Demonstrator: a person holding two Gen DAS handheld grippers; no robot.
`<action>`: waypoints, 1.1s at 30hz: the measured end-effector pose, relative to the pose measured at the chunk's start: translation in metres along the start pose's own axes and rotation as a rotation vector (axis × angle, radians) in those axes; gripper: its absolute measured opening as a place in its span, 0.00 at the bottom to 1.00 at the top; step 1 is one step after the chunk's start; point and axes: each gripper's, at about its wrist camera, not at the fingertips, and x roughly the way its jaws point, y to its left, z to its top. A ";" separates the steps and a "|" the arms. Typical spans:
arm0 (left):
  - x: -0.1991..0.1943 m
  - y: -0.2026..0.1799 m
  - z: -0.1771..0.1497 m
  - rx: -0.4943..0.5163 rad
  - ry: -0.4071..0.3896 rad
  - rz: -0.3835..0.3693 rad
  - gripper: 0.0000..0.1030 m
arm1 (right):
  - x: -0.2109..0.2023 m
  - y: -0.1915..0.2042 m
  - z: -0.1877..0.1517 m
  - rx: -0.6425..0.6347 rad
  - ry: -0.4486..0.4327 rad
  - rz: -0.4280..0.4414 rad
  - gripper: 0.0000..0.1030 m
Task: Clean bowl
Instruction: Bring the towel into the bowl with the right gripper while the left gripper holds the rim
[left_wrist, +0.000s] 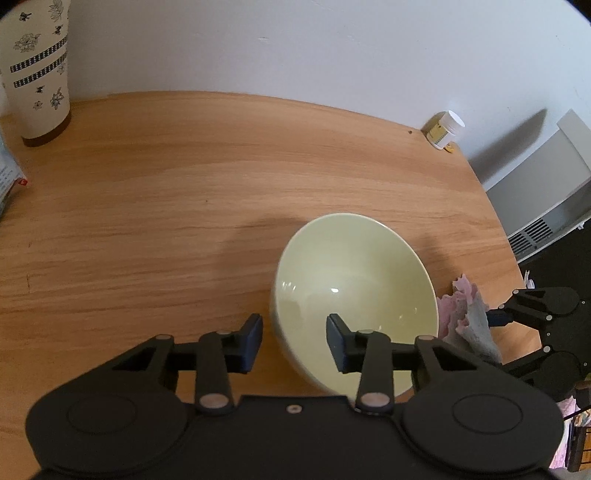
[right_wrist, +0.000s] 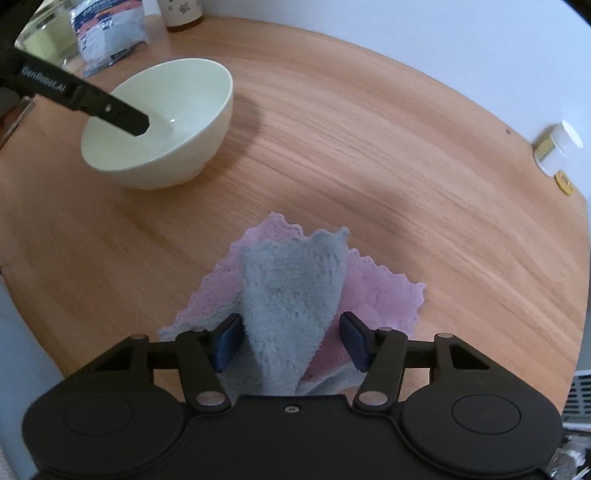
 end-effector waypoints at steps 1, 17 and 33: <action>0.001 0.000 0.000 0.005 0.003 -0.003 0.27 | -0.001 0.000 -0.001 0.002 -0.003 0.004 0.59; 0.000 0.002 -0.002 0.047 0.015 -0.028 0.16 | -0.056 -0.023 0.030 0.343 -0.189 0.173 0.13; 0.000 -0.026 -0.026 0.220 0.049 -0.087 0.15 | -0.031 0.071 0.099 -0.053 -0.171 0.214 0.13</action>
